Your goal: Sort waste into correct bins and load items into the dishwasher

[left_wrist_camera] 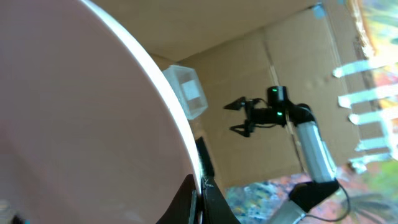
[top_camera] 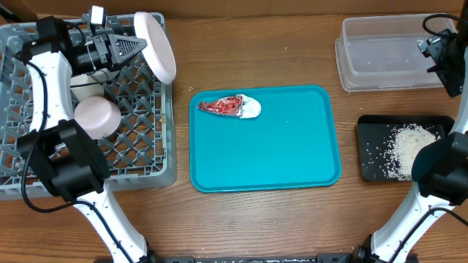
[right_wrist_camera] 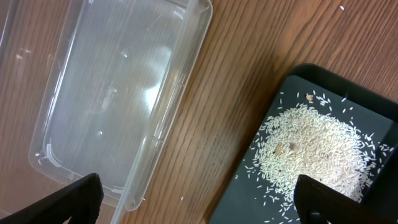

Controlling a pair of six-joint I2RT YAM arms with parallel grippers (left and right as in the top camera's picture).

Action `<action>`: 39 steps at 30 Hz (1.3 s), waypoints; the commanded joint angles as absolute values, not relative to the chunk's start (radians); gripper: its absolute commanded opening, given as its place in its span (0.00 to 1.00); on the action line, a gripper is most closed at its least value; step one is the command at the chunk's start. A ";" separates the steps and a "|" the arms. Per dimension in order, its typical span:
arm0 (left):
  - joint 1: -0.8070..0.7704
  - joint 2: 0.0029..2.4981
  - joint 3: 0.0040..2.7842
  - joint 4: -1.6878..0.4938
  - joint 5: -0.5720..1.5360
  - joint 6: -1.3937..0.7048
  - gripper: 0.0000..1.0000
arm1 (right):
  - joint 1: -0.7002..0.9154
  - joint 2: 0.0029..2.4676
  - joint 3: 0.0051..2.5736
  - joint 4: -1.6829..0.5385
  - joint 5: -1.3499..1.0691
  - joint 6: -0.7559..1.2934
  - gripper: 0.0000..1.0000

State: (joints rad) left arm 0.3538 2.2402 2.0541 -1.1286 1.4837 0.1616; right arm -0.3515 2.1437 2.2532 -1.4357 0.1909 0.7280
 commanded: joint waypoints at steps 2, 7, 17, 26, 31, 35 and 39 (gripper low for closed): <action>0.366 2.117 2.091 -1.125 1.324 0.064 0.04 | -0.349 2.106 2.278 -1.433 0.205 0.721 1.00; 0.366 2.025 2.121 -1.120 1.272 0.054 0.04 | -0.349 2.106 2.278 -1.433 0.205 0.721 1.00; 0.355 1.985 2.141 -1.166 1.048 0.113 0.04 | -0.349 2.106 2.278 -1.433 0.205 0.721 1.00; 0.315 2.138 2.140 -1.299 1.095 0.327 0.04 | -0.349 2.106 2.278 -1.433 0.205 0.721 1.00; 0.313 2.199 2.140 -1.338 1.241 0.430 0.04 | -0.349 2.106 2.278 -1.433 0.205 0.721 1.00; 0.313 2.199 2.140 -1.339 1.232 0.447 0.04 | -0.349 2.106 2.278 -1.433 0.205 0.721 1.00; 0.313 2.199 2.141 -1.364 1.259 0.445 0.04 | -0.349 2.106 2.278 -1.433 0.205 0.721 1.00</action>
